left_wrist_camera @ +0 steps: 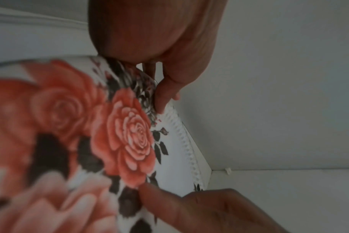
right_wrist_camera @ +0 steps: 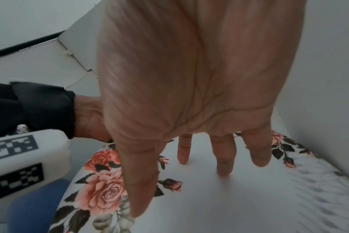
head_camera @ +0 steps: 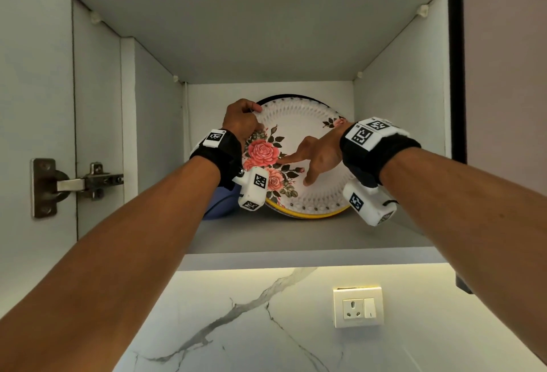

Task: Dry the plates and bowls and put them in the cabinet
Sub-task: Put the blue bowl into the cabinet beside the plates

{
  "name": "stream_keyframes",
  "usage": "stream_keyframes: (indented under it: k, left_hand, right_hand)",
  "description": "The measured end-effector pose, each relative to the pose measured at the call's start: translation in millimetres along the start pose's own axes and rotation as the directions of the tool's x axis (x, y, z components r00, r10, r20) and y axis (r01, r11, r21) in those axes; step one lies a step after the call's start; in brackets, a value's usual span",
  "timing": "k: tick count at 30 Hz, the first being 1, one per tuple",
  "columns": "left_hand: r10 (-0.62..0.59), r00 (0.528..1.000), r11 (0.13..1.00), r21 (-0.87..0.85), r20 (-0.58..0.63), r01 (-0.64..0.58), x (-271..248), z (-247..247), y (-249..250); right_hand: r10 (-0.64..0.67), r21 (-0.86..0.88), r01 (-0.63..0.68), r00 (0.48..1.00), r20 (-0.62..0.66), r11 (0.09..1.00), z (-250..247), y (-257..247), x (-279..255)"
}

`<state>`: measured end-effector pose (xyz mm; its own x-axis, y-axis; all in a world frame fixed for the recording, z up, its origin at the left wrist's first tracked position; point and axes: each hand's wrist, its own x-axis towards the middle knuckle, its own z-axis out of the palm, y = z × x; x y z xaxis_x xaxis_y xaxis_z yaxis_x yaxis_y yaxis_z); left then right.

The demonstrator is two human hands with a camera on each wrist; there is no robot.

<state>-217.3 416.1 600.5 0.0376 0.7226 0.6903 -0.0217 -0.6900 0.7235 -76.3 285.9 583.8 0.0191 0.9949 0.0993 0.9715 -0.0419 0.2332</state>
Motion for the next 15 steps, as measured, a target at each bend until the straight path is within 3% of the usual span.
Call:
stream_keyframes:
  k: [8,15]
  left_hand:
    - [-0.005,0.999,0.999,-0.054,0.032,0.007,4,0,-7]
    - [0.052,0.998,0.998,0.041,0.034,-0.053,13,2,-10]
  right_hand:
    - [0.012,0.03,-0.012,1.0,-0.018,0.999,1,2,13]
    - [0.034,0.042,-0.033,0.999,-0.014,0.999,4,7,31]
